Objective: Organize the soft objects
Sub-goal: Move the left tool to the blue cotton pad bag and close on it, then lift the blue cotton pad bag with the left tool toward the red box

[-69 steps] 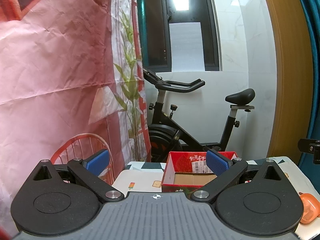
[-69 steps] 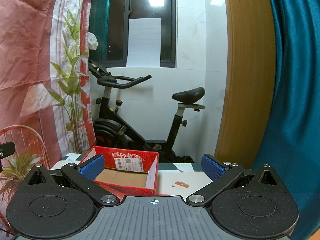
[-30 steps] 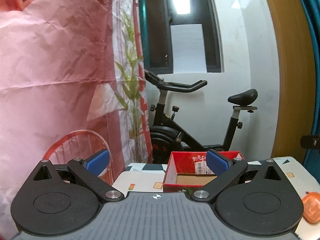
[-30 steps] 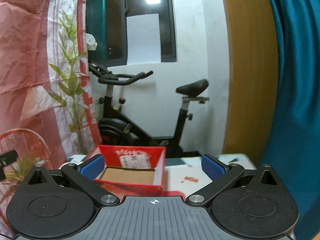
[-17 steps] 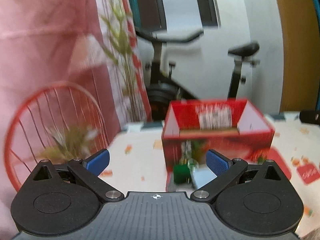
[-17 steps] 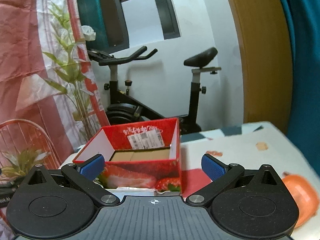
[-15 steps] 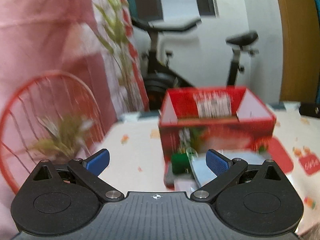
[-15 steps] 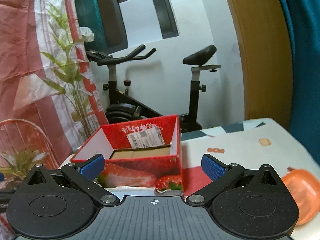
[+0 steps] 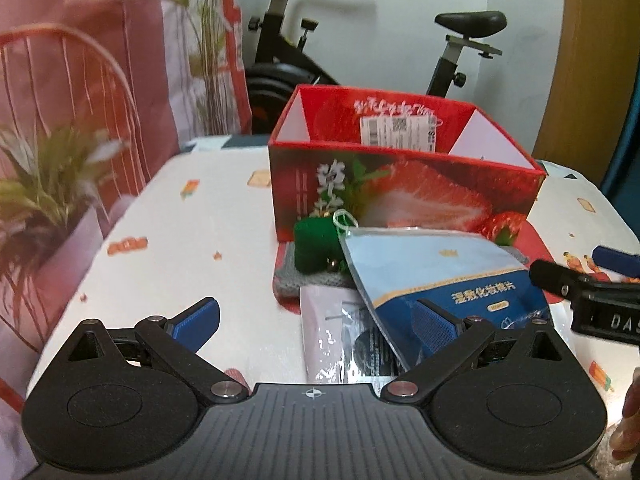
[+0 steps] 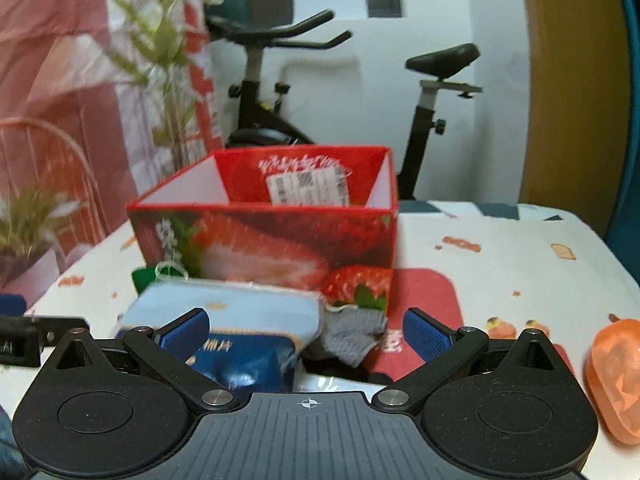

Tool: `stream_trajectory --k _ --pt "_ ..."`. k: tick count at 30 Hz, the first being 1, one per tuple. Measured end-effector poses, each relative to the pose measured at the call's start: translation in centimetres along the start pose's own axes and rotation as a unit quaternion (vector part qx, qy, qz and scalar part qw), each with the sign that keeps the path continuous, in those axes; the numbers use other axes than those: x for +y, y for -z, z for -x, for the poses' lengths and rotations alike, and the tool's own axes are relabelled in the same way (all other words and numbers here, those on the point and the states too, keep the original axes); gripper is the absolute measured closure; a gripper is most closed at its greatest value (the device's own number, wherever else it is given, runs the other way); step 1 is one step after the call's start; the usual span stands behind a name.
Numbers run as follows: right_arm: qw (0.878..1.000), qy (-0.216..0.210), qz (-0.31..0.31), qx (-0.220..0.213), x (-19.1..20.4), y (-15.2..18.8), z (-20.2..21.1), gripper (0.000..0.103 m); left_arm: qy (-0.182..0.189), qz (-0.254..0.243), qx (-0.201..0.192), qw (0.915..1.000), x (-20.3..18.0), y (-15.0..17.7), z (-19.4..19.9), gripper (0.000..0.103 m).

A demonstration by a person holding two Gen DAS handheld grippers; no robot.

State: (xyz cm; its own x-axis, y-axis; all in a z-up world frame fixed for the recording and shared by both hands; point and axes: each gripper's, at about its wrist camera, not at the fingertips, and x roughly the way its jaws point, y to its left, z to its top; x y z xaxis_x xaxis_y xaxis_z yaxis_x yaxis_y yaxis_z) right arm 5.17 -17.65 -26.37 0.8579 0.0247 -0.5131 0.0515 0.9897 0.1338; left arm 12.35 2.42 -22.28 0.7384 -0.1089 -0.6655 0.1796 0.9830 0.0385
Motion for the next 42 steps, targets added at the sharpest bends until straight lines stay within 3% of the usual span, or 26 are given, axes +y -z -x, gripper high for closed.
stream_trajectory --k 6,9,13,14,15,17,20,30,32,37,42 --pt "0.997 -0.062 -0.031 0.03 -0.9 0.7 -0.7 0.001 0.002 0.022 -0.002 0.9998 -0.1 0.8 -0.4 0.006" --pt "0.996 -0.074 -0.028 0.038 -1.0 1.0 -0.8 0.013 0.025 0.038 -0.007 0.9989 0.0 0.4 -0.5 0.017" --pt "0.993 -0.102 -0.034 0.05 -1.0 1.6 -1.2 0.031 0.061 0.066 -0.02 0.9957 0.2 0.3 -0.5 0.058" --pt "0.991 -0.11 -0.038 0.06 -1.1 1.8 -1.5 0.039 0.075 0.07 -0.007 0.9947 0.2 0.3 -1.0 0.067" --pt "0.99 -0.118 -0.042 0.066 -1.1 1.8 -1.8 0.041 0.085 0.071 0.01 0.9938 0.0 0.4 -1.6 0.07" --pt "0.988 -0.133 -0.047 0.069 -1.1 1.9 -2.0 0.048 0.1 0.071 0.042 0.9915 -0.5 0.5 -2.7 0.071" --pt "0.986 -0.142 -0.052 0.069 -1.3 1.9 -2.1 0.051 0.1 0.062 0.038 0.9923 -1.2 0.4 -2.9 0.073" --pt "0.982 -0.157 -0.072 0.079 -2.1 2.4 -2.9 0.051 0.139 0.101 0.048 0.9839 -0.5 0.2 -3.2 0.073" --pt "0.981 -0.16 -0.078 0.08 -2.2 2.5 -3.1 0.051 0.158 0.125 0.062 0.9776 0.0 0.3 -3.4 0.073" --pt "0.98 -0.163 -0.081 0.084 -2.2 2.6 -3.3 0.051 0.182 0.138 0.088 0.9696 -0.3 0.8 -4.5 0.056" --pt "0.98 -0.163 -0.081 0.085 -2.2 2.5 -3.3 0.055 0.207 0.148 0.102 0.9618 -0.5 1.3 -5.7 0.056"
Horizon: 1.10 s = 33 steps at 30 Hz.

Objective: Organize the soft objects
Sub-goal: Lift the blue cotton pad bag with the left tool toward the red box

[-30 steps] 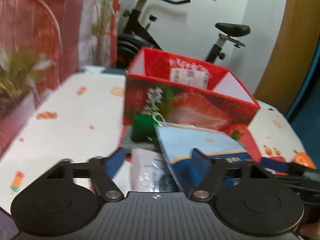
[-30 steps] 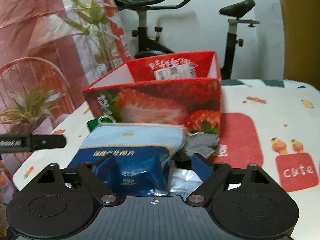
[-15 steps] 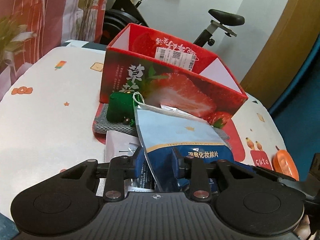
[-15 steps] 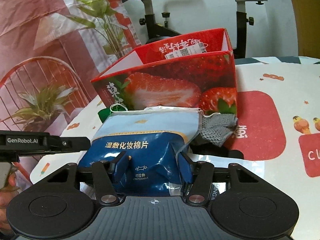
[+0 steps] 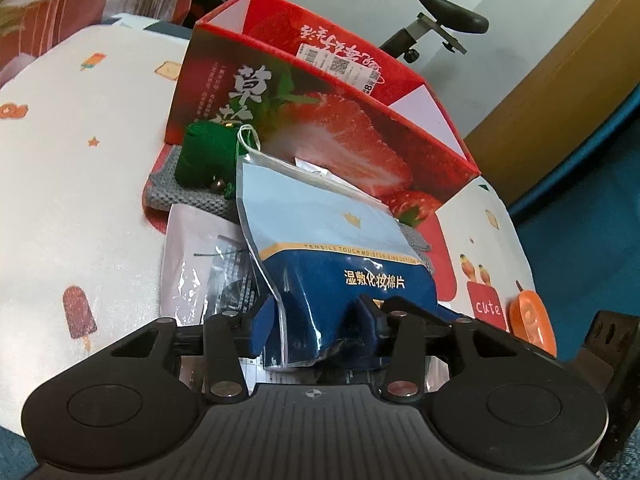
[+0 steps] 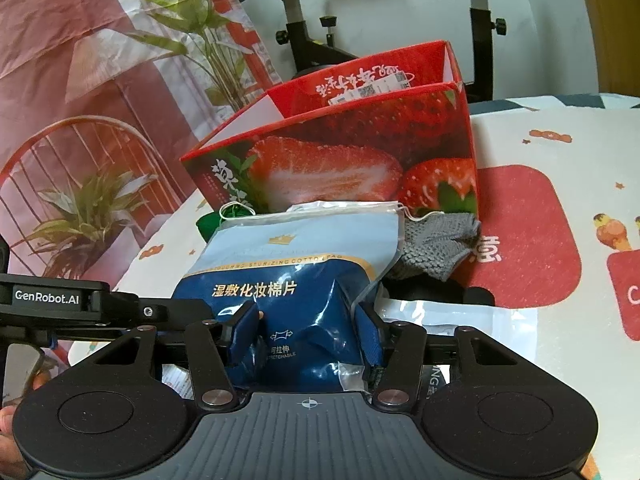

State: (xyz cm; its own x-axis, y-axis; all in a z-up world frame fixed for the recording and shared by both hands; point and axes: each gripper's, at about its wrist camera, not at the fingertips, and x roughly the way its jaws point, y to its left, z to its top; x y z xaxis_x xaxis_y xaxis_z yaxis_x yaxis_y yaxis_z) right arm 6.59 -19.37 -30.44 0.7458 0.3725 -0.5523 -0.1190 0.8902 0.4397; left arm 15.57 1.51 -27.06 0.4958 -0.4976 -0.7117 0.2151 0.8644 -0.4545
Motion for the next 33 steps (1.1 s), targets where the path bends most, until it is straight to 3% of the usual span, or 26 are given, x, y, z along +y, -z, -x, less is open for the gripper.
stream_trajectory --k 7,16,22,26,29,33 --pt "0.998 0.018 0.05 -0.025 1.9 0.0 1.4 0.065 -0.012 -0.033 -0.017 0.9992 -1.0 0.4 0.8 0.057" --pt "0.993 0.009 0.088 -0.082 3.7 -1.5 4.1 0.066 -0.02 -0.067 -0.073 0.9949 -3.0 0.1 4.2 0.057" --pt "0.983 0.007 0.125 -0.131 5.1 -5.8 6.3 0.067 0.001 -0.07 -0.119 0.9905 -4.3 -3.6 6.7 0.057" --pt "0.979 0.013 0.148 -0.137 5.2 -9.8 5.7 0.067 -0.002 -0.09 -0.14 0.986 -6.2 -6.5 6.7 0.055" --pt "0.976 0.021 0.165 -0.138 5.2 -12.4 4.2 0.067 0.012 -0.07 -0.145 0.9869 -5.9 -8.9 5.6 0.055" --pt "0.983 0.027 0.142 -0.116 4.3 -15.5 1.0 0.067 -0.001 -0.092 -0.159 0.9831 -6.1 -11.7 3.7 0.055"
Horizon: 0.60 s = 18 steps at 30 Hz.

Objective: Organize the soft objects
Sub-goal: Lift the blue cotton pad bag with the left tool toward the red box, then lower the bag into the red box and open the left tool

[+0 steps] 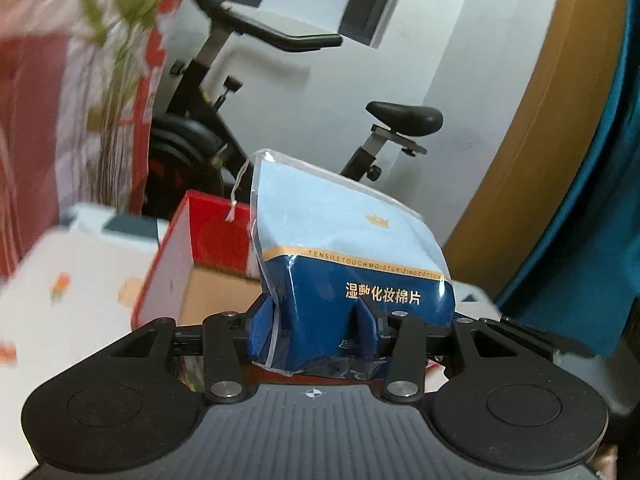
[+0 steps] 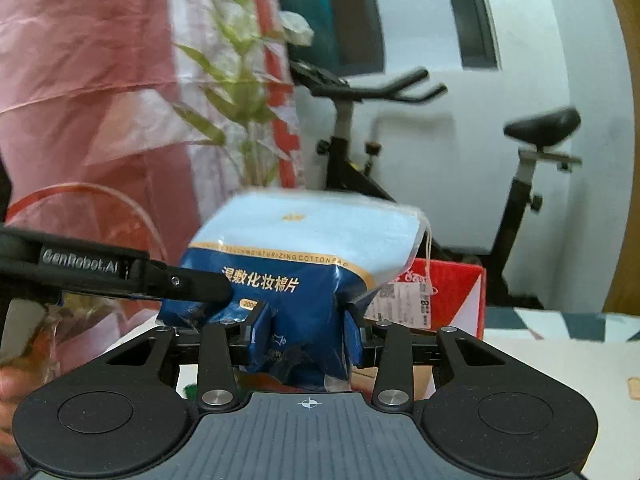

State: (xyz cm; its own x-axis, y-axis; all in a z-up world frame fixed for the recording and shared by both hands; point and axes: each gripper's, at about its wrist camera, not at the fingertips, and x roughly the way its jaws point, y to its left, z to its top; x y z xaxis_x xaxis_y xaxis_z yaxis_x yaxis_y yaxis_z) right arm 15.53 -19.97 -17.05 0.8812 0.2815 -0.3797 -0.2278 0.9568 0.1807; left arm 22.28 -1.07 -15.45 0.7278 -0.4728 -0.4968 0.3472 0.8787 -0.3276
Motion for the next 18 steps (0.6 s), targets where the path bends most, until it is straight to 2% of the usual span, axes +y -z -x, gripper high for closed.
stream_trajectory --k 3,5,10,15,18 --pt "0.999 0.015 -0.031 0.022 -1.2 -1.2 -3.6 0.067 -0.021 -0.041 0.002 0.9989 -0.3 -1.8 -2.7 0.053" --pt "0.998 0.035 -0.04 0.037 -1.8 -1.5 -6.0 0.067 -0.029 -0.048 0.016 0.9983 -0.1 -3.3 -5.1 0.053" --pt "0.991 0.062 -0.068 0.098 -4.1 -0.6 -10.7 0.068 -0.017 -0.001 0.091 0.9957 2.2 -5.0 -11.4 0.053" --pt "0.981 0.064 -0.09 0.161 -5.4 1.4 -14.1 0.068 -0.017 0.014 0.16 0.9869 4.1 -3.6 -14.5 0.053" --pt "0.974 0.068 -0.108 0.188 -6.0 2.4 -15.5 0.068 -0.031 0.045 0.197 0.9789 5.2 -2.7 -15.7 0.053"
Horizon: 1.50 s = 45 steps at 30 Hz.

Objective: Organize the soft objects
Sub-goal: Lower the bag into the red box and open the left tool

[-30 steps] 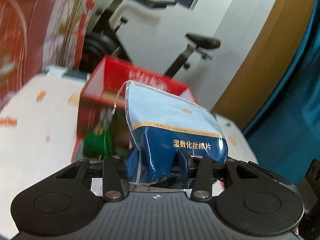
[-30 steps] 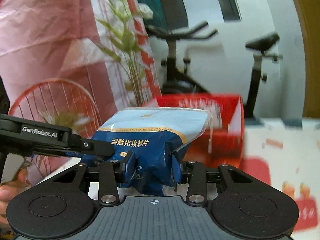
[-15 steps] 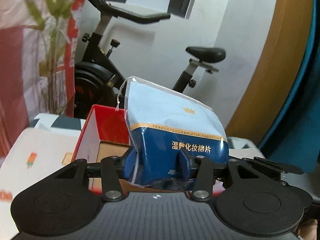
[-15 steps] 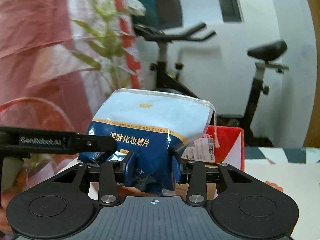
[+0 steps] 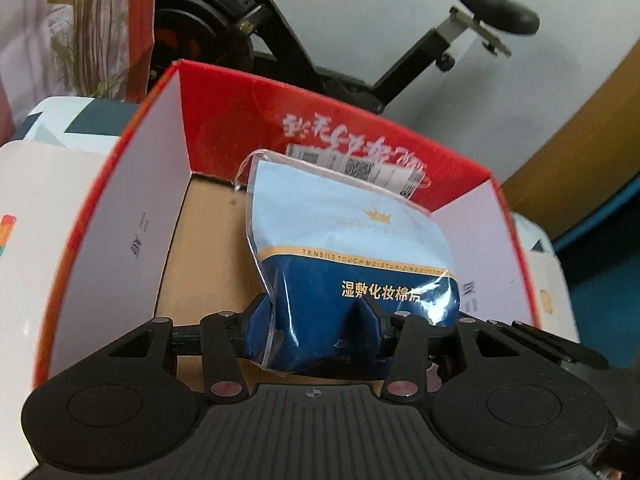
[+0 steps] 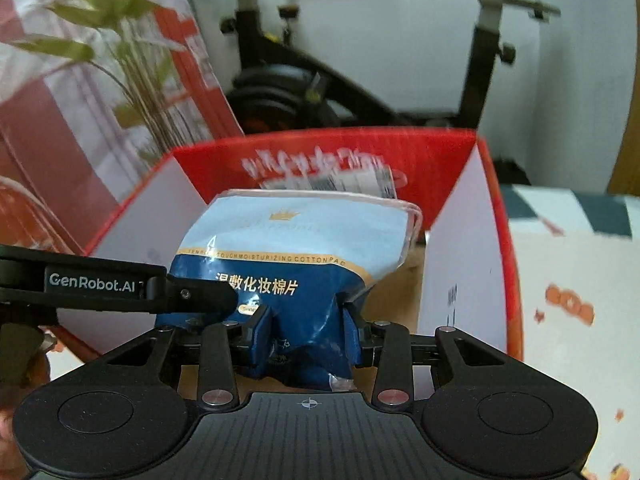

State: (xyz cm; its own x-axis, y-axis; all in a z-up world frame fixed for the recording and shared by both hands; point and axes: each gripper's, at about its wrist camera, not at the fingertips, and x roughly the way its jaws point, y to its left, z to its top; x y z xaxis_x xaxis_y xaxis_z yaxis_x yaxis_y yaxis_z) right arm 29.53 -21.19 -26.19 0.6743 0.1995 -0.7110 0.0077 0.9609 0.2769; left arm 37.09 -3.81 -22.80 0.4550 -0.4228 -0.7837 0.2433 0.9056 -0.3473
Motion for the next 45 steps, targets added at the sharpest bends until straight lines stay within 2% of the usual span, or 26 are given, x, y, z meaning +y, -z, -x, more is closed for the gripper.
stream_trajectory --k 4,7,12,19,28,32,35,39,43,45 --pt "0.999 0.007 -0.016 0.033 -0.4 0.3 -1.2 0.069 -0.014 -0.014 0.013 0.9997 -0.3 0.4 -1.0 0.054" --pt "0.998 0.011 -0.032 0.051 -0.6 0.2 -1.9 0.07 -0.011 -0.014 0.024 0.9996 0.0 0.5 -1.6 0.055" --pt "0.996 0.013 -0.052 0.076 -0.6 0.1 -3.1 0.071 -0.02 -0.023 0.025 0.9992 0.4 0.5 -1.6 0.059" --pt "0.992 0.028 -0.035 0.118 -0.6 -0.5 -4.2 0.073 -0.041 -0.042 0.021 0.9981 -0.5 0.6 -2.3 0.062" --pt "0.99 0.065 -0.051 0.115 -0.3 -0.4 -4.3 0.071 -0.045 -0.068 -0.005 0.9966 -1.2 0.9 -0.9 0.062" --pt "0.99 0.098 -0.013 0.097 1.2 0.1 -3.2 0.063 -0.038 -0.074 -0.039 0.9958 -1.3 1.6 0.9 0.062" --pt "0.993 0.096 0.005 0.067 2.3 0.4 -1.4 0.054 -0.052 -0.084 -0.063 0.9931 -1.5 1.8 2.7 0.062" --pt "0.996 0.084 -0.003 0.009 3.0 1.0 1.6 0.052 -0.066 -0.08 -0.091 0.9904 -1.7 2.3 5.0 0.062" --pt "0.997 0.069 0.002 -0.043 3.6 3.0 4.9 0.051 -0.083 -0.09 -0.117 0.9856 -2.3 4.0 7.1 0.062" --pt "0.996 0.057 0.006 -0.072 3.9 4.3 6.7 0.051 -0.077 -0.089 -0.127 0.9848 -2.5 5.2 8.2 0.062"
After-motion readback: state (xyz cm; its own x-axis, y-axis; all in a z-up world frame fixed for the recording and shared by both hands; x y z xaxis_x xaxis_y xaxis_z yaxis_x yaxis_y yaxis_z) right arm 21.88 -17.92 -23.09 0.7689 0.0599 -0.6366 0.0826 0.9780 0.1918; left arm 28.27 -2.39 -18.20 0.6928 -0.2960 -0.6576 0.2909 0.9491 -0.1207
